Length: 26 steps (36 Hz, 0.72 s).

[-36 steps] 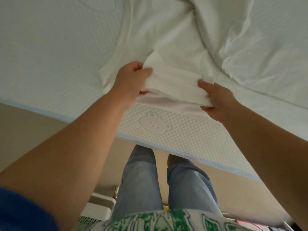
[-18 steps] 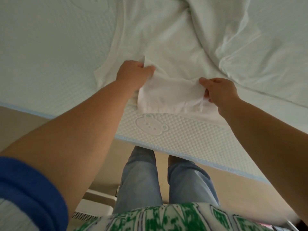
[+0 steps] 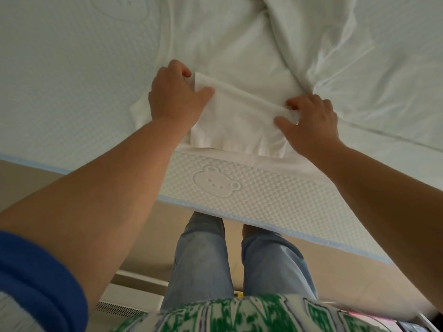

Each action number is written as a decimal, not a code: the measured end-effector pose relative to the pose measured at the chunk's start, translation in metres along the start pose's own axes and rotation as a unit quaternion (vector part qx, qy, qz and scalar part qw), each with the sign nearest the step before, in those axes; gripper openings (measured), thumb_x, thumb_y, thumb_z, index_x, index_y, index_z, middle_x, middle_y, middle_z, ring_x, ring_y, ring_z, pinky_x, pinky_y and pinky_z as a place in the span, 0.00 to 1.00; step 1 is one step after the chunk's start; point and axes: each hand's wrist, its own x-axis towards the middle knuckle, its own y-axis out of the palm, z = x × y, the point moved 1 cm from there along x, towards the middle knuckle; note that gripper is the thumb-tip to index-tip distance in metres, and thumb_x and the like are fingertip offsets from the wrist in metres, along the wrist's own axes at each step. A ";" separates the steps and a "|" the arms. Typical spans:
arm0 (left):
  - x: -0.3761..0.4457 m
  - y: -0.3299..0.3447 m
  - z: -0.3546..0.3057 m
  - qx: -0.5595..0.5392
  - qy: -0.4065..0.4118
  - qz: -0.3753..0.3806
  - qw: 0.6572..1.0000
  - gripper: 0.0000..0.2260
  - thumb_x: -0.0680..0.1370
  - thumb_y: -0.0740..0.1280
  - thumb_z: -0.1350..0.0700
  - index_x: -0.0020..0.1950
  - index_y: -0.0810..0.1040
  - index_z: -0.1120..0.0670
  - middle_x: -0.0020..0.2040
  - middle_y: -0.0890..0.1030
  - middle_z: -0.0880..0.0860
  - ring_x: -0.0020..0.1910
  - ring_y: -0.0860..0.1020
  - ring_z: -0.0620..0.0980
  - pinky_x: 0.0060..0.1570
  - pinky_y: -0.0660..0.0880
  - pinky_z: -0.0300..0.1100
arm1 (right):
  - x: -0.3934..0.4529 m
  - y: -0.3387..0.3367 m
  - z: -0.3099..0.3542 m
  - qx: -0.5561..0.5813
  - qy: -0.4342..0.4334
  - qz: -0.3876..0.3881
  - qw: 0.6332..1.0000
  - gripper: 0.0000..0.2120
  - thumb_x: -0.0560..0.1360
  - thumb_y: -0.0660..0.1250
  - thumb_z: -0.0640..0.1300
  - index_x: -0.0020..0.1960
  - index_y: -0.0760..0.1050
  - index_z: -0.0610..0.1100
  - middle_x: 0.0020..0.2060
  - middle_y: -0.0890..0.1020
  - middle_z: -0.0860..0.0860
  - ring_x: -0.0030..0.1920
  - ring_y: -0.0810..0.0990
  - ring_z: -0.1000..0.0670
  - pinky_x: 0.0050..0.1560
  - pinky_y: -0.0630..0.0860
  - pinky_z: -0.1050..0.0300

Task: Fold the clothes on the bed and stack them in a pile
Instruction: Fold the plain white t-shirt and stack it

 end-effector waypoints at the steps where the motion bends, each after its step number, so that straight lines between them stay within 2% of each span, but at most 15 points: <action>1: -0.001 0.000 0.002 0.009 0.000 0.026 1.000 0.25 0.67 0.71 0.40 0.56 0.71 0.53 0.53 0.75 0.52 0.53 0.75 0.54 0.54 0.72 0.51 | 0.004 -0.001 0.002 -0.020 -0.004 0.018 1.000 0.20 0.72 0.65 0.56 0.60 0.73 0.47 0.57 0.75 0.48 0.60 0.68 0.44 0.60 0.62 0.50; 4: -0.001 -0.004 0.009 0.035 -0.021 0.114 0.993 0.26 0.66 0.72 0.38 0.56 0.71 0.52 0.47 0.74 0.47 0.48 0.74 0.51 0.53 0.71 0.49 | 0.017 -0.007 0.007 -0.036 -0.003 0.070 0.997 0.14 0.72 0.65 0.54 0.54 0.76 0.48 0.51 0.77 0.47 0.57 0.71 0.43 0.57 0.64 0.50; 6: 0.000 -0.007 0.012 0.040 -0.008 0.148 0.988 0.19 0.68 0.72 0.41 0.49 0.74 0.54 0.42 0.73 0.49 0.42 0.72 0.50 0.42 0.68 0.43 | 0.022 -0.011 0.009 0.001 -0.013 0.095 0.995 0.09 0.72 0.66 0.52 0.49 0.76 0.48 0.45 0.77 0.48 0.52 0.74 0.44 0.51 0.68 0.53; 8: 0.003 -0.013 0.014 -0.017 0.015 0.147 0.989 0.13 0.70 0.72 0.47 0.39 0.73 0.54 0.34 0.72 0.50 0.34 0.70 0.48 0.32 0.64 0.39 | 0.023 -0.013 0.008 0.033 -0.018 0.104 0.994 0.05 0.73 0.66 0.50 0.44 0.73 0.50 0.40 0.75 0.51 0.45 0.73 0.46 0.43 0.66 0.56; 10: 0.004 -0.019 0.015 -0.098 0.029 0.121 0.987 0.13 0.71 0.72 0.49 0.34 0.69 0.50 0.31 0.70 0.47 0.29 0.68 0.41 0.27 0.62 0.33 | 0.023 -0.013 0.005 0.050 -0.017 0.101 0.994 0.05 0.74 0.65 0.50 0.44 0.71 0.50 0.39 0.74 0.52 0.43 0.72 0.48 0.42 0.64 0.56; 12: 0.002 -0.023 0.016 -0.127 0.055 0.098 0.986 0.12 0.72 0.71 0.49 0.35 0.70 0.49 0.31 0.71 0.46 0.27 0.68 0.37 0.28 0.62 0.31 | 0.022 -0.011 0.003 0.064 -0.015 0.091 0.994 0.05 0.74 0.64 0.51 0.45 0.70 0.51 0.37 0.73 0.53 0.41 0.71 0.48 0.40 0.64 0.56; 15: 0.002 -0.021 0.021 -0.097 0.067 0.098 0.988 0.11 0.72 0.71 0.47 0.44 0.75 0.53 0.37 0.76 0.48 0.34 0.72 0.43 0.34 0.67 0.38 | 0.023 -0.006 0.002 0.062 -0.011 0.086 0.994 0.04 0.75 0.63 0.52 0.46 0.69 0.53 0.33 0.71 0.57 0.39 0.70 0.49 0.36 0.63 0.56; 17: 0.007 -0.019 0.027 -0.076 0.047 0.107 0.990 0.15 0.70 0.72 0.44 0.48 0.74 0.51 0.39 0.76 0.46 0.37 0.73 0.45 0.35 0.68 0.37 | 0.022 -0.003 0.003 0.052 -0.012 0.073 0.996 0.05 0.75 0.63 0.52 0.47 0.71 0.52 0.35 0.73 0.56 0.41 0.71 0.49 0.40 0.65 0.56; 22: 0.010 -0.023 0.036 -0.033 0.021 0.127 0.991 0.25 0.65 0.74 0.41 0.57 0.72 0.49 0.48 0.75 0.43 0.45 0.74 0.46 0.44 0.67 0.41 | 0.015 -0.001 0.011 0.019 -0.059 -0.010 0.998 0.12 0.74 0.64 0.48 0.55 0.74 0.45 0.50 0.78 0.48 0.52 0.74 0.45 0.52 0.67 0.53; 26: -0.008 -0.029 0.051 0.019 0.015 0.145 0.989 0.28 0.65 0.75 0.42 0.60 0.71 0.50 0.49 0.74 0.44 0.47 0.74 0.48 0.45 0.70 0.44 | 0.001 0.000 0.018 -0.027 -0.108 -0.049 0.993 0.22 0.74 0.66 0.47 0.65 0.70 0.43 0.61 0.73 0.43 0.63 0.68 0.41 0.64 0.63 0.47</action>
